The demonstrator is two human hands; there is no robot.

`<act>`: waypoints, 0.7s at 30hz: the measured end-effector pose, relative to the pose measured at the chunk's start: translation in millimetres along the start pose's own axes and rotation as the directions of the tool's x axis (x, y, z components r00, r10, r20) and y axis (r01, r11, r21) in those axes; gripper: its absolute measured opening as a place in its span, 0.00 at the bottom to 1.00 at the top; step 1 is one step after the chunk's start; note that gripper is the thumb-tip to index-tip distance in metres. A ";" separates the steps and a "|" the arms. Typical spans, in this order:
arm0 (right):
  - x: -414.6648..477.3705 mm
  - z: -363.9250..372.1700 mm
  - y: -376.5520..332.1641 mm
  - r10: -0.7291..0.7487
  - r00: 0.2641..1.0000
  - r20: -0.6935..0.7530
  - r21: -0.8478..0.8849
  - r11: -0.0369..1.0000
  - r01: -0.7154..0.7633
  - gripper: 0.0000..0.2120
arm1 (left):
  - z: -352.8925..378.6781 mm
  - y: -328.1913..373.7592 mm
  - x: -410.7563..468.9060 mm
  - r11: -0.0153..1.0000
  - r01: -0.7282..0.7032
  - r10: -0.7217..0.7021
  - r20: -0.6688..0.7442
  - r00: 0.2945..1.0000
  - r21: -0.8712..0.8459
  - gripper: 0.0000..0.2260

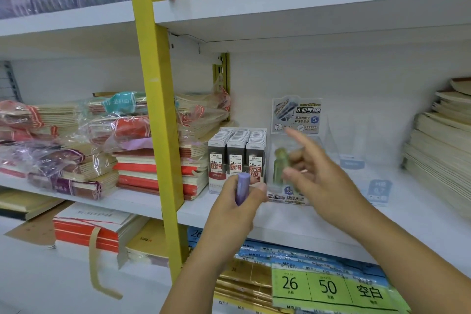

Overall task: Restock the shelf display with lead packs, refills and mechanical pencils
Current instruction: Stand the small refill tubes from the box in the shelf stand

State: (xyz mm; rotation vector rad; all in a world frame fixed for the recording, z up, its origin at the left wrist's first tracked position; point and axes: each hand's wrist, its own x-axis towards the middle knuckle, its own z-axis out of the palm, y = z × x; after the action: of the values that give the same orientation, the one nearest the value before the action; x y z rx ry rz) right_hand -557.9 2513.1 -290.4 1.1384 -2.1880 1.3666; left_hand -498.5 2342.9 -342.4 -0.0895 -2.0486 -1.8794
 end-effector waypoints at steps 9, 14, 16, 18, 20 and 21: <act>60.0 -17.0 19.4 0.090 0.981 -0.170 0.125 0.990 -0.069 0.17 | -11.1 -2.2 4.3 0.998 -0.044 0.044 -0.011 0.999 0.054 0.05; 73.0 -16.7 33.1 0.186 0.982 -0.022 0.067 0.981 -0.184 0.16 | -14.9 -1.8 5.5 0.995 -0.099 0.099 -0.023 0.995 -0.004 0.07; 73.8 -14.3 36.4 0.215 0.975 0.049 0.008 0.976 -0.216 0.15 | -15.8 -2.6 5.6 0.995 -0.102 0.102 -0.019 0.995 0.015 0.07; 73.4 -12.4 38.5 0.243 0.964 0.107 -0.033 0.970 -0.240 0.12 | -16.3 -3.8 5.8 0.993 -0.104 0.105 -0.019 0.994 0.047 0.07; 73.2 -12.7 38.3 0.270 0.955 0.126 -0.024 0.963 -0.269 0.10 | -16.5 -4.6 6.0 0.992 -0.101 0.103 -0.020 0.994 0.080 0.08; 73.7 -13.5 38.4 0.280 0.952 0.121 -0.006 0.960 -0.281 0.09 | -16.8 -4.9 5.9 0.991 -0.096 0.098 -0.018 0.995 0.093 0.08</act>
State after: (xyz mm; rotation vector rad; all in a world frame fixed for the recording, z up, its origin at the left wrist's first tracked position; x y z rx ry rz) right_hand -635.6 2499.7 -260.8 0.9639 -2.5109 1.4554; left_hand -501.7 2324.9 -344.4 -0.1416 -2.0735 -1.7188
